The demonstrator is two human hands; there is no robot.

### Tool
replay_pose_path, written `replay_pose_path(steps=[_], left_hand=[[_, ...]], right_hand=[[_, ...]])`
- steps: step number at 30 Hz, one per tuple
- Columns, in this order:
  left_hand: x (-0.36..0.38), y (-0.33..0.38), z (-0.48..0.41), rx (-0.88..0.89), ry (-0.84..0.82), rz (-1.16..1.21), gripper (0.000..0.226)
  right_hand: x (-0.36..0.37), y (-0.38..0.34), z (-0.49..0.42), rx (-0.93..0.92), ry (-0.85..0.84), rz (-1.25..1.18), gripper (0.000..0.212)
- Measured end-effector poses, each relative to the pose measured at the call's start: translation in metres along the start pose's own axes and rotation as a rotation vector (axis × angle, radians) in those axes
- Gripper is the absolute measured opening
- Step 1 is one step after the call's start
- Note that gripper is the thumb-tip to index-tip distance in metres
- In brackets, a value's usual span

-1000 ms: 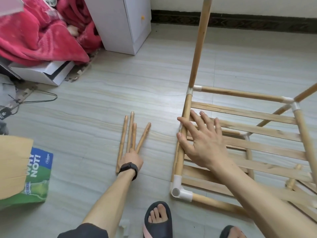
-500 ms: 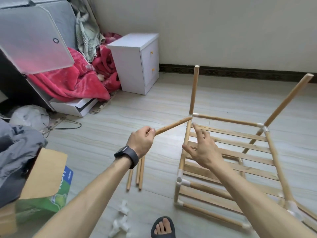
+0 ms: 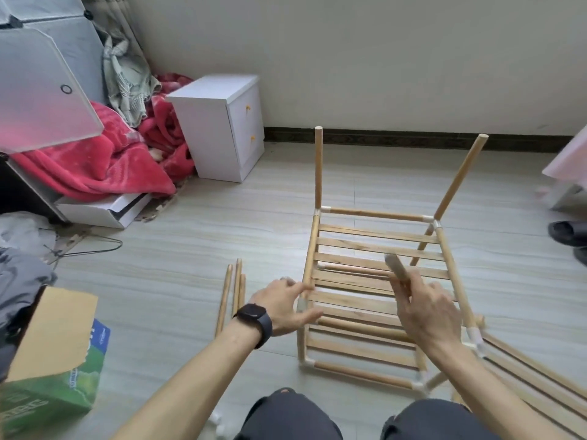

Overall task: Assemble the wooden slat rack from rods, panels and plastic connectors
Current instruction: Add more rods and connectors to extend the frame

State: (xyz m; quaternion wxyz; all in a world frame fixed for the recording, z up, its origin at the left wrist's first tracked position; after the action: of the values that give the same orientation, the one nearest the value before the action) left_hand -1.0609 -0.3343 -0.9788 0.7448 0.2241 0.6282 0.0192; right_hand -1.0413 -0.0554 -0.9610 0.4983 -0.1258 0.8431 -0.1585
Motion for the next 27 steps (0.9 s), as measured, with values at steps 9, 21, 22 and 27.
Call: replay_pose_path(steps=[9, 21, 22, 27], left_hand=[[0.049, -0.010, -0.015, -0.034, 0.100, 0.096, 0.060], [0.077, -0.024, -0.019, -0.295, 0.239, 0.671, 0.059], [0.077, -0.024, -0.019, -0.292, 0.224, 0.669, 0.045], [0.072, -0.027, -0.019, -0.251, 0.205, 0.463, 0.030]], right_hand=[[0.039, 0.036, 0.007, 0.127, -0.174, -0.049, 0.027], [0.045, -0.001, -0.023, 0.560, -0.273, -0.989, 0.033], [0.053, -0.009, -0.019, 0.625, -0.331, -1.067, 0.033], [0.077, -0.037, -0.007, 0.782, -0.439, -1.257, 0.046]])
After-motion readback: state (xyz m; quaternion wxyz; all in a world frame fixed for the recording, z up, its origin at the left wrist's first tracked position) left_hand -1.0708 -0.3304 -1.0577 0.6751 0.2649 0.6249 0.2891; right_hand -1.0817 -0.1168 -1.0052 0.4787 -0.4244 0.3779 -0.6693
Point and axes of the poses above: each hand's wrist, its own z-axis away from the middle knuckle, its own x-axis out of the palm, y = z × x, the point moved 6 cm from there along -z, towards the middle knuckle, and after that the axes turned 3 degrees about y, right-handed, at the moved point
